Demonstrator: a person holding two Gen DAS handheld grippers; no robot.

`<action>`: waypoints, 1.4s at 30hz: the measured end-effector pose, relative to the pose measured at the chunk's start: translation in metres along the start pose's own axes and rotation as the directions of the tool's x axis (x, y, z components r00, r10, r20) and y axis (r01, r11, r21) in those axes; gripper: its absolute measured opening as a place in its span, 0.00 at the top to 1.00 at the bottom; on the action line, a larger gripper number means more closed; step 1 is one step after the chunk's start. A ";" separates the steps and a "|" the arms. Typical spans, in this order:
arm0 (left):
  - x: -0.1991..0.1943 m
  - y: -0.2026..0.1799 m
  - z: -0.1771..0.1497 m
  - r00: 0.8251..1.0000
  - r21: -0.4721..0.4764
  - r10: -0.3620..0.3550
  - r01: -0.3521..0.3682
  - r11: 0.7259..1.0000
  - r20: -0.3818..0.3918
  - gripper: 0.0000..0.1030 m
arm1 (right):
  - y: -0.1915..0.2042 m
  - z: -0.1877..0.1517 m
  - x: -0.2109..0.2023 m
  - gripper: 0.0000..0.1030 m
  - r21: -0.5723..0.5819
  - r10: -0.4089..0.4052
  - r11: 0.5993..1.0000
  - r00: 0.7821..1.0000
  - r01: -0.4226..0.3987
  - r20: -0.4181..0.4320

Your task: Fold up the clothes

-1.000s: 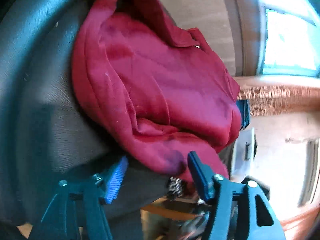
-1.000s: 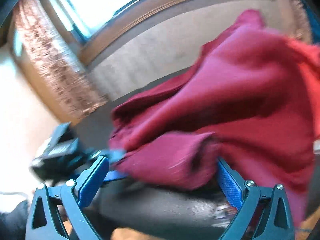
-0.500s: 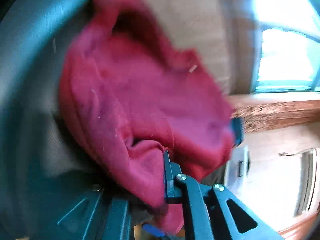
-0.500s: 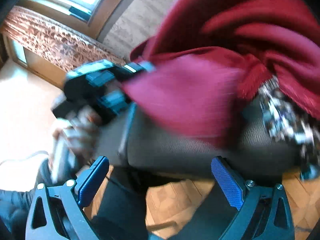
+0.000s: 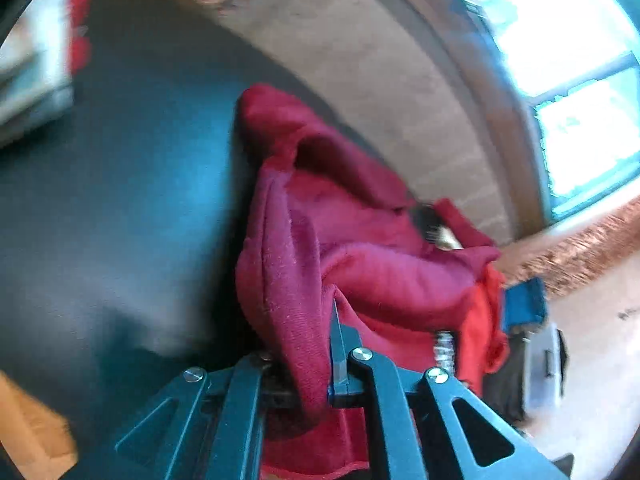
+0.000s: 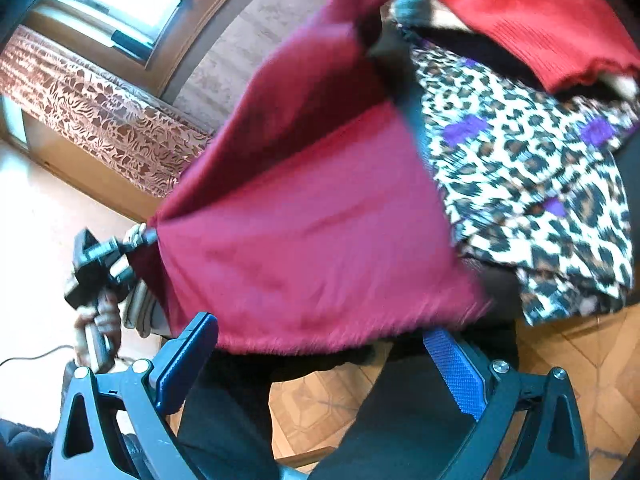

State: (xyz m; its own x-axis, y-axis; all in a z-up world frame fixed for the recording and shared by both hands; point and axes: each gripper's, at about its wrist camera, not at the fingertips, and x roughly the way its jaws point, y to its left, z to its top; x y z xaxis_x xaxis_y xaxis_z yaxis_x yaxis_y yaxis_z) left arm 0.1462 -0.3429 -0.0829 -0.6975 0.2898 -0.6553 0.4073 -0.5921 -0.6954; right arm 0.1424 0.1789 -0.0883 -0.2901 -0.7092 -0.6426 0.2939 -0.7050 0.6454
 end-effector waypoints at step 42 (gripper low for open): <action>0.017 0.023 -0.033 0.986 0.198 0.164 -0.159 0.967 -0.011 0.57 | 0.095 -0.022 0.106 0.00 -0.533 -0.142 0.846 0.971 0.017 -0.194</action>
State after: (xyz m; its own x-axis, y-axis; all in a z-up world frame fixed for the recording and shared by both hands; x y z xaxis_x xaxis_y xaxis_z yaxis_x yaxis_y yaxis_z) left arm 0.1636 -0.3269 -0.1196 -0.6149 0.1969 -0.7636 0.3877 -0.7677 -0.5102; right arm 0.1596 0.0373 -0.1044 -0.1463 -0.5879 -0.7956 0.7292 -0.6075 0.3148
